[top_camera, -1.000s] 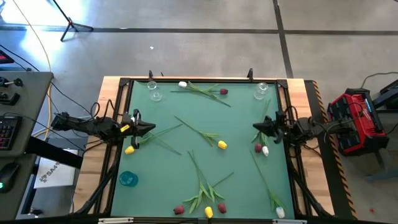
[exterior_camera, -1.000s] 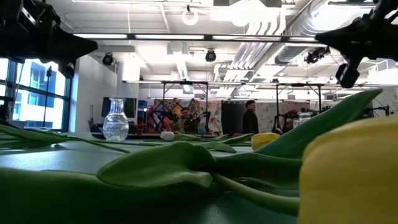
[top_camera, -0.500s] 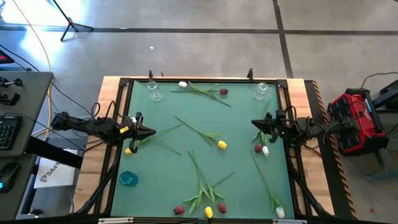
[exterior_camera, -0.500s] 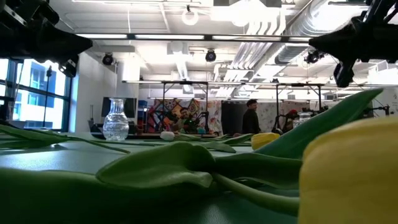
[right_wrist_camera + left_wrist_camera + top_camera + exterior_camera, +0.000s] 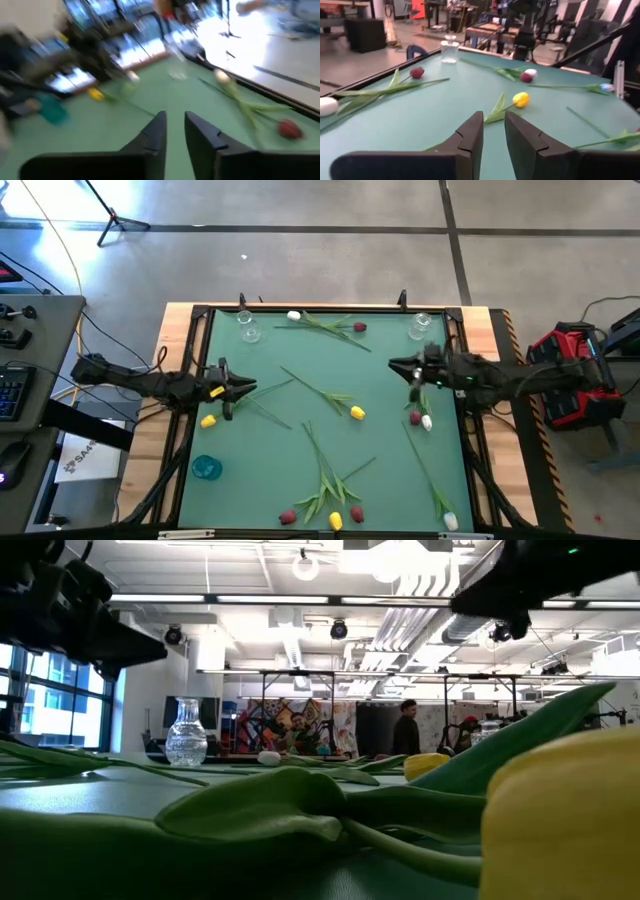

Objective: Sort flowers into vase by color
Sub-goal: Put the white flower into the left transparent vase

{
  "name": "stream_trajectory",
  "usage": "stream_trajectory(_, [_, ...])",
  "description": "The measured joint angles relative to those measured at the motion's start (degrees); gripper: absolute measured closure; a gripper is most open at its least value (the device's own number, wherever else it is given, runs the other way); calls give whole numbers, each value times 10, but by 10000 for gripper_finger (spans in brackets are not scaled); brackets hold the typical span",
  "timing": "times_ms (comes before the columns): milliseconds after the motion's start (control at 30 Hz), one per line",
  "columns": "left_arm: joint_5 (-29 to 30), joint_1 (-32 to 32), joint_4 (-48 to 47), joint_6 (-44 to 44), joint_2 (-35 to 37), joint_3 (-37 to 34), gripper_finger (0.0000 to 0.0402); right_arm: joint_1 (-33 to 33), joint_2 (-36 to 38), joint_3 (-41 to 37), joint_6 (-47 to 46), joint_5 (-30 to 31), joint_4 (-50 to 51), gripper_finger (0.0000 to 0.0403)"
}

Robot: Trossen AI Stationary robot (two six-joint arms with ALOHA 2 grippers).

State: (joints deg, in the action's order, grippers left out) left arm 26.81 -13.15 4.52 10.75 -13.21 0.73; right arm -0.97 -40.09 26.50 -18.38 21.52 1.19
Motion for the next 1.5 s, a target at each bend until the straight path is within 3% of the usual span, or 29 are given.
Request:
stream_trajectory(233, [45,3,32,12,-54,0,327,70,-179,92,-11,-31,80,280])
stream_trajectory(467, [55,29,127,-34,-97,0,327,142,-320,165,36,-53,103,277])
stream_trajectory(700, [36,52,138,-42,-131,0,328,210,-447,203,43,-42,97,277])
stream_trajectory(900, [55,68,138,-34,-140,0,328,240,-530,232,43,-99,70,277])
stream_trajectory(1033, [62,80,138,-34,-139,0,328,259,-581,282,69,-102,78,277])
stream_trajectory(1267, [84,103,138,-39,-139,0,328,297,-681,436,120,-108,222,277])
stream_trajectory(1500, [84,110,138,-39,-139,0,328,306,-744,506,152,-161,300,277])
